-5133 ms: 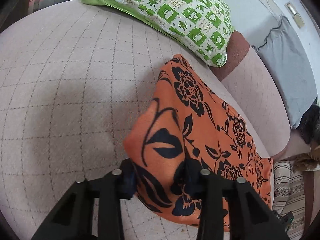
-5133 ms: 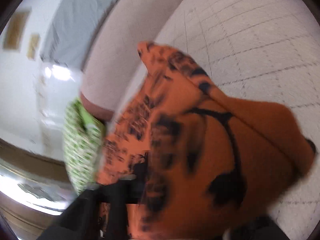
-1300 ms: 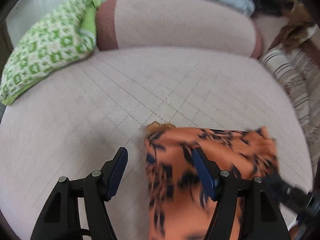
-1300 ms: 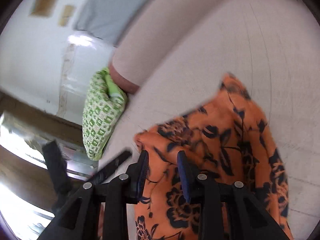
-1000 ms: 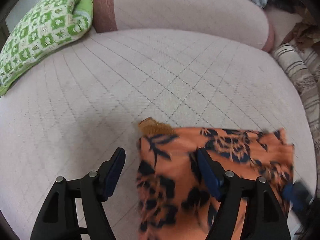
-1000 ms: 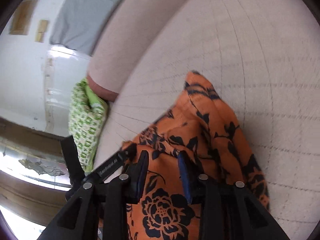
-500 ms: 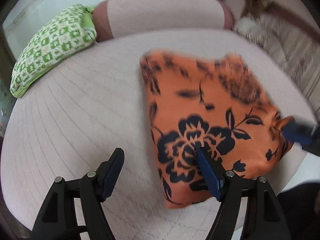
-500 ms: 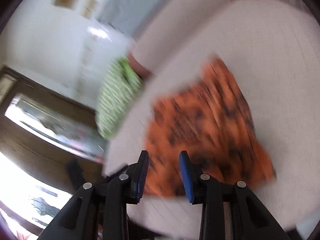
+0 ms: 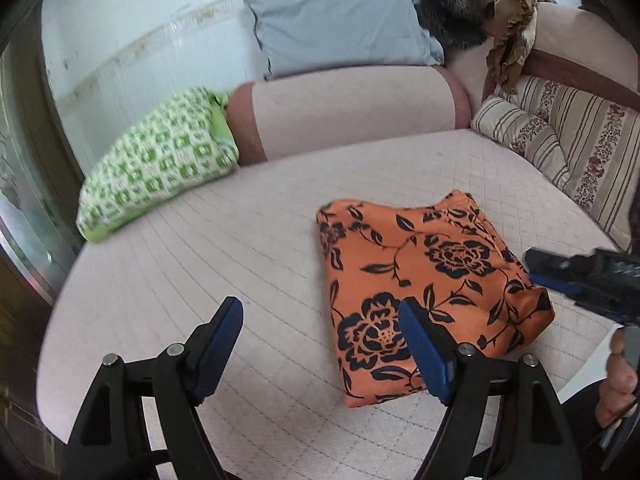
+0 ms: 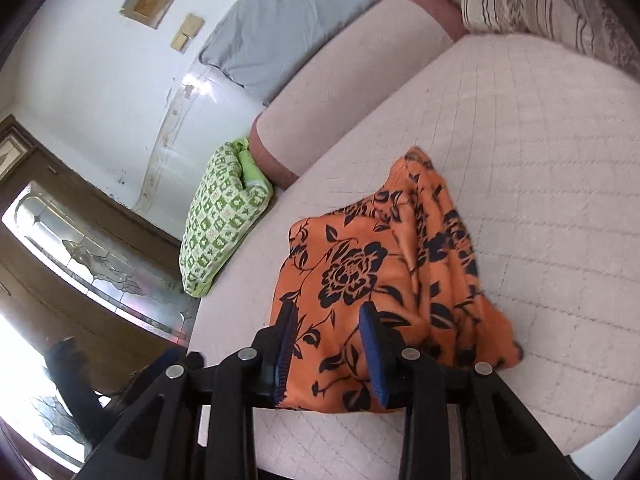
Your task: Fold small clothes
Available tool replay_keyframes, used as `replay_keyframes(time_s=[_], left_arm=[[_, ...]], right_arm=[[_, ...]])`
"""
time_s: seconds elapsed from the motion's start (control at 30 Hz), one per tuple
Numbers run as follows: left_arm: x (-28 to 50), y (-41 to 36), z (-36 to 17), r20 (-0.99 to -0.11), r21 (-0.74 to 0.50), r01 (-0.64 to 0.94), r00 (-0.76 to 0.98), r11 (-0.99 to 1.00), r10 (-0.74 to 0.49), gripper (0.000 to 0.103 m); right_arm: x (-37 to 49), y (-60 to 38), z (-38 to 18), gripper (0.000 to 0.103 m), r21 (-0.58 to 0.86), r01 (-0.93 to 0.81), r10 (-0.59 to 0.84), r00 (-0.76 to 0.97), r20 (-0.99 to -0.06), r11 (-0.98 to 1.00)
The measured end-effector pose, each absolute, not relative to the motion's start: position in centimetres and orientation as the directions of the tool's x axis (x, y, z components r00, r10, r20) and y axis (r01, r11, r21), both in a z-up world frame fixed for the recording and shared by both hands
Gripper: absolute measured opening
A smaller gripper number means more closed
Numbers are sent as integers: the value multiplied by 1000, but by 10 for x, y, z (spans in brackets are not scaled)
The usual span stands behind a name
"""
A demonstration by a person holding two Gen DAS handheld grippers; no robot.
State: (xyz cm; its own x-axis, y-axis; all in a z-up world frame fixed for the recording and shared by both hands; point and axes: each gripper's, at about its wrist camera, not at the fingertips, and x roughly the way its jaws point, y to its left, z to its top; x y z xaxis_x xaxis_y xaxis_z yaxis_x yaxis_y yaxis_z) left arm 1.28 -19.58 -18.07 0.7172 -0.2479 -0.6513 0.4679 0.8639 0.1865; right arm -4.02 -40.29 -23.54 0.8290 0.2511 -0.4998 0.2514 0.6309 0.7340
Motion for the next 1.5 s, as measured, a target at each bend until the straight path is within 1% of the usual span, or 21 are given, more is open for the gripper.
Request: replay_keyframes(time_s=[0.1, 0.17, 0.23, 0.37, 0.4, 0.47, 0.5, 0.53, 0.67, 0.77, 0.8, 0.87, 0.9, 0.93, 1.07, 1.1, 1.13, 1.23, 1.3, 1.47, 1.5], left_arm=[[9, -196, -175, -635, 206, 456, 735, 866, -236, 80], [9, -197, -173, -631, 209, 450, 741, 868, -232, 80], [9, -197, -171, -633, 205, 446, 739, 871, -230, 80], [10, -199, -171, -631, 205, 438, 743, 875, -224, 80], [10, -199, -171, -631, 205, 435, 744, 877, -222, 80], [11, -200, -171, -634, 204, 434, 742, 878, -219, 80], [11, -201, -171, -635, 205, 433, 742, 878, -218, 80], [12, -201, -172, -635, 208, 431, 742, 878, -214, 80], [15, -205, -174, -642, 208, 432, 737, 878, -211, 80], [23, -210, -181, -664, 199, 435, 719, 878, -206, 81], [28, -210, -185, -683, 185, 432, 703, 883, -201, 81], [43, -209, -197, -726, 164, 402, 668, 901, -166, 81], [49, -207, -204, -744, 163, 382, 653, 910, -141, 81], [55, -206, -210, -758, 166, 366, 642, 916, -119, 81], [71, -213, -254, -824, 232, 394, 566, 889, -35, 81], [72, -212, -258, -825, 233, 390, 565, 891, -32, 81], [73, -208, -255, -819, 204, 378, 571, 903, -54, 82], [79, -204, -248, -838, 173, 382, 541, 908, -68, 82], [80, -201, -240, -824, 170, 370, 562, 913, -75, 82], [79, -196, -219, -787, 148, 346, 608, 926, -102, 82], [79, -196, -216, -781, 147, 345, 615, 927, -105, 82]], right_arm=[[-15, -391, -249, 34, 715, 283, 297, 767, -569, 639], [1, -387, -279, 34, 660, 364, 318, 660, -681, 657], [3, -390, -279, 33, 685, 364, 332, 672, -662, 631], [-11, -399, -259, 34, 694, 319, 281, 746, -604, 645], [-14, -403, -255, 36, 704, 313, 274, 763, -586, 637], [-24, -415, -251, 56, 724, 319, 241, 796, -555, 611], [-29, -420, -250, 69, 743, 322, 230, 814, -534, 587], [-35, -428, -250, 70, 775, 309, 226, 838, -496, 552], [-51, -442, -241, 70, 784, 295, 185, 870, -456, 545], [-52, -438, -235, 69, 785, 253, 206, 878, -431, 565], [-48, -435, -234, 67, 772, 256, 210, 870, -446, 581], [-38, -426, -238, 54, 752, 263, 237, 842, -485, 605], [-32, -420, -241, 41, 740, 265, 251, 826, -505, 618], [-27, -416, -244, 37, 727, 270, 256, 812, -524, 631], [2, -400, -269, 35, 680, 318, 305, 714, -630, 661], [10, -397, -277, 30, 667, 333, 318, 682, -659, 667], [13, -396, -280, 28, 660, 339, 314, 676, -666, 671], [10, -402, -277, 28, 692, 341, 322, 698, -640, 637], [5, -410, -273, 30, 727, 330, 328, 728, -602, 603], [-13, -424, -253, 32, 749, 298, 257, 811, -526, 592], [-16, -426, -252, 36, 754, 297, 251, 818, -518, 586]])
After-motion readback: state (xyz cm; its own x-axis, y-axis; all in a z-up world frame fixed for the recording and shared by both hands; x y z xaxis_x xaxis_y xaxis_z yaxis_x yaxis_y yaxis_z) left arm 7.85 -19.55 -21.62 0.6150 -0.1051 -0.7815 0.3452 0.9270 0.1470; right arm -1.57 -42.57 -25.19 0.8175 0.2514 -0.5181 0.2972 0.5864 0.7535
